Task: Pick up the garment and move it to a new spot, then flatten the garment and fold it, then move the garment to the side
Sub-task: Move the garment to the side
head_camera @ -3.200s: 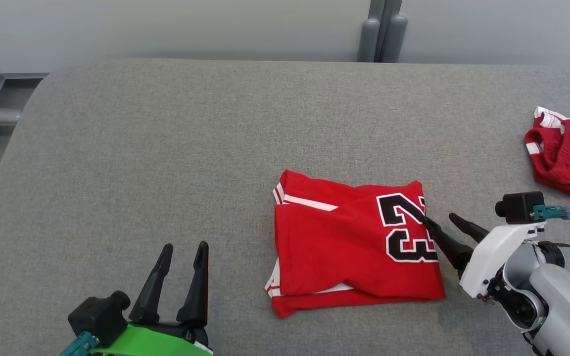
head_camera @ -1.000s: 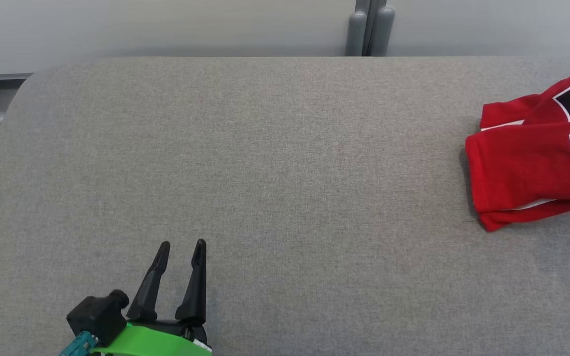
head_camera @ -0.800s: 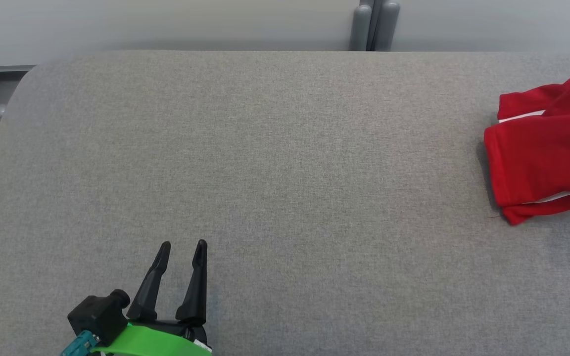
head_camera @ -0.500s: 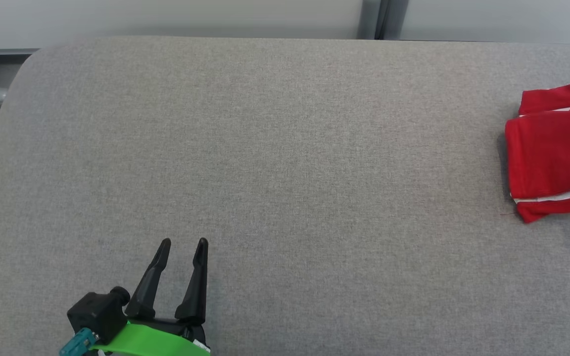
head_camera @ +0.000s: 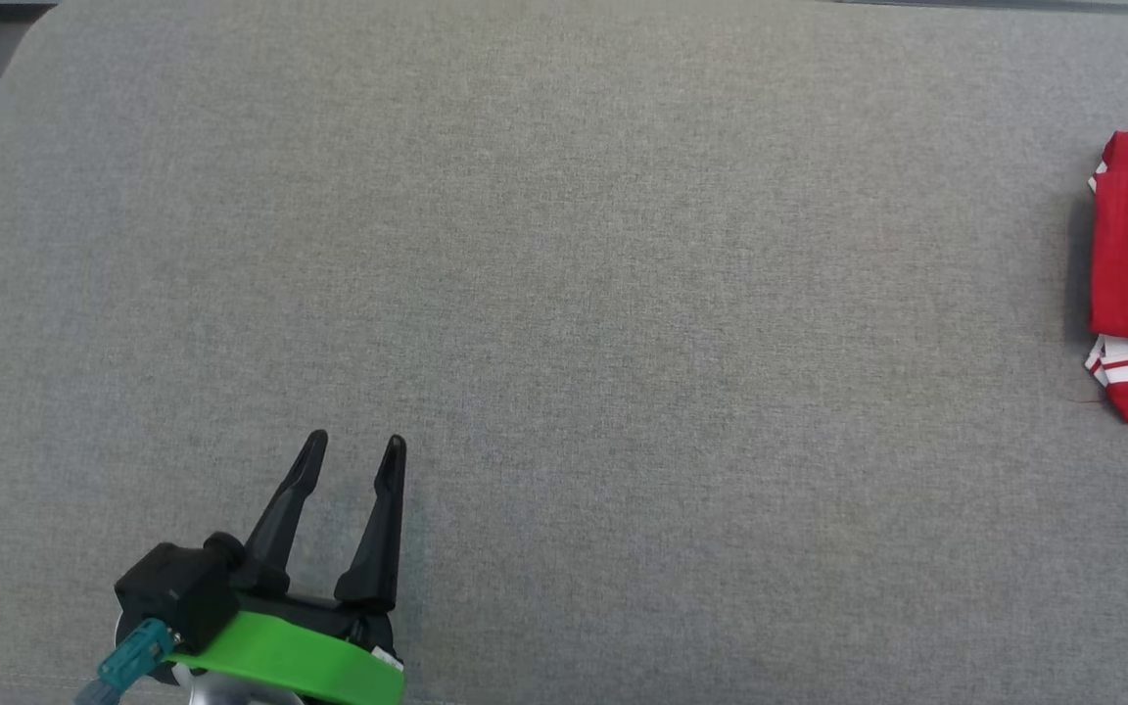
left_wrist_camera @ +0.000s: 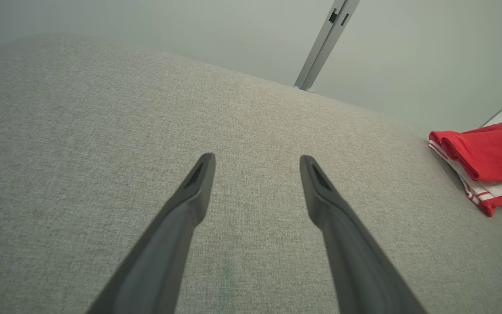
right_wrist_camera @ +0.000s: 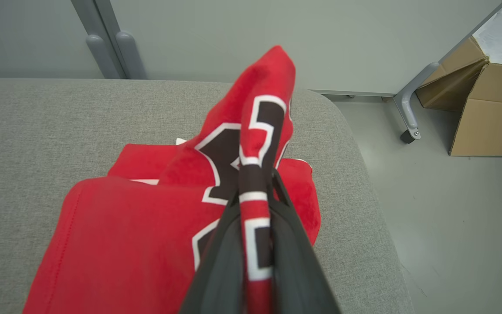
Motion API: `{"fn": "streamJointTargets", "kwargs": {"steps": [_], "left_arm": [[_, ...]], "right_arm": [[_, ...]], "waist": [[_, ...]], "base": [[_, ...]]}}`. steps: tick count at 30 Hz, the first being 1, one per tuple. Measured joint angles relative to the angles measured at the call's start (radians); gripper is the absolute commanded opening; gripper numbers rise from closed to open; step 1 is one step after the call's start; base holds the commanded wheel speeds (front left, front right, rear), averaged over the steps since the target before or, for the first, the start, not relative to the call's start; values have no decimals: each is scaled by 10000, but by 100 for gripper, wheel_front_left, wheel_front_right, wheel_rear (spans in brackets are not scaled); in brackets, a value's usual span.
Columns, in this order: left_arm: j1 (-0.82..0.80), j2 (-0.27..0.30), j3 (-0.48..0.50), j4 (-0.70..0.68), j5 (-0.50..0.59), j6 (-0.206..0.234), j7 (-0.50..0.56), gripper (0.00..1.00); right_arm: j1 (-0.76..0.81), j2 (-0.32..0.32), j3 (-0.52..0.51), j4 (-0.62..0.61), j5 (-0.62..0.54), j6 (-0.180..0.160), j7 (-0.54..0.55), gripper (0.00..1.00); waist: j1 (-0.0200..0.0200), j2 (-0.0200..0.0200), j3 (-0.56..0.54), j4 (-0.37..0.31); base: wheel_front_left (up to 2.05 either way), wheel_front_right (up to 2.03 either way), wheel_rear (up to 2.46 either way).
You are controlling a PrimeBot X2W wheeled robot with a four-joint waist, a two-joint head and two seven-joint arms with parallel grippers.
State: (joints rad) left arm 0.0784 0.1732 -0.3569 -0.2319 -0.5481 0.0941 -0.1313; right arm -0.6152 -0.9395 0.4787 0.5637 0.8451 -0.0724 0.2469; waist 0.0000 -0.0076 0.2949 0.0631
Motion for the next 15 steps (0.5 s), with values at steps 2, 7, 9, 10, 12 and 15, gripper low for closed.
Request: {"fn": "streamJointTargets", "kwargs": {"steps": [2, 7, 9, 10, 12, 15], "left_arm": [[-43, 4, 17, -59, 27, 15, 48, 100], [-205, 19, 67, -171, 107, 29, 127, 100], [-253, 35, 75, -236, 167, 29, 167, 100], [-282, 38, 79, -288, 178, 29, 176, 100], [-314, 40, 79, -366, 188, 29, 188, 100], [-382, 48, 86, -405, 245, 31, 265, 100]], "right_arm": [[-1, 21, -35, 144, 0, -4, -59, 0], [-1, 180, 81, 414, -130, -100, -267, 0], [-1, 201, 153, 548, -313, -104, -345, 1], [-1, 203, 165, 616, -410, -136, -399, 5], [-1, 228, 165, 732, -468, -244, -533, 24], [-5, 307, 148, 905, -539, -278, -706, 50]], "waist": [[0, 0, 161, 30], [0, 0, 515, 46], [0, 0, 626, 24], [0, 0, 675, 5], [0, 0, 756, -44], [0, 0, 852, -141]], "base": [[0, 0, 0], [0, 0, 0], [0, 0, 0], [0, 0, 0], [0, 0, 0], [0, 0, 0]]}}
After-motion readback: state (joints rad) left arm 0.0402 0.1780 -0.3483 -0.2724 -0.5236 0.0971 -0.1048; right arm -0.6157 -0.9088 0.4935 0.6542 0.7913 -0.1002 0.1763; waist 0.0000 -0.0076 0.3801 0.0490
